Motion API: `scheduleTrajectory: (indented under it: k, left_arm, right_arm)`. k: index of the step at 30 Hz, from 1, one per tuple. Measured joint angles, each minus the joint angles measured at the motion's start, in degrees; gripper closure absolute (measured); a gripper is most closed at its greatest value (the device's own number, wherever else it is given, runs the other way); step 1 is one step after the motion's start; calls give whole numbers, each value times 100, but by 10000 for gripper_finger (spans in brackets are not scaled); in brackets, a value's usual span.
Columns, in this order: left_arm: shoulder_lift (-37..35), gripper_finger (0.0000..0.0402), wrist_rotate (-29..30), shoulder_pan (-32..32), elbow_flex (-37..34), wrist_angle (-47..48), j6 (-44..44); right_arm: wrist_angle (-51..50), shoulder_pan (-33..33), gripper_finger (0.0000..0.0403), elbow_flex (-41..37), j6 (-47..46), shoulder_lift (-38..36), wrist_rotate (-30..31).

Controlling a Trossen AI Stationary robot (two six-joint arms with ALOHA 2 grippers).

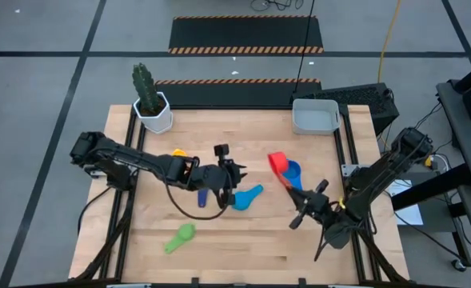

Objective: Nest measuring cups in basket
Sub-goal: Stack the red measuring cup on top of the blue measuring cup

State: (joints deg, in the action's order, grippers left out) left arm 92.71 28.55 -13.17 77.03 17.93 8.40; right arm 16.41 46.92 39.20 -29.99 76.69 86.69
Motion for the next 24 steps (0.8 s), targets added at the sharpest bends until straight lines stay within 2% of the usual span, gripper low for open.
scheduleTrajectory:
  k: [2, 6, 15, 24]
  left_arm:
    - [0, 311, -84, -16, 0, 0, 9]
    - [-40, 311, -128, -41, 0, 1, 8]
    - [-44, 312, -128, -115, 0, 157, -339]
    - [-42, 312, -109, -609, -2, 640, -846]
  right_arm:
    - [1, -2, 403, 0, -89, 99, 284]
    - [-5, -33, 403, -112, -459, 182, 321]
    - [-5, -52, 403, -1023, -2377, 179, 326]
    - [1, -223, 402, -1115, -2503, 179, 328]
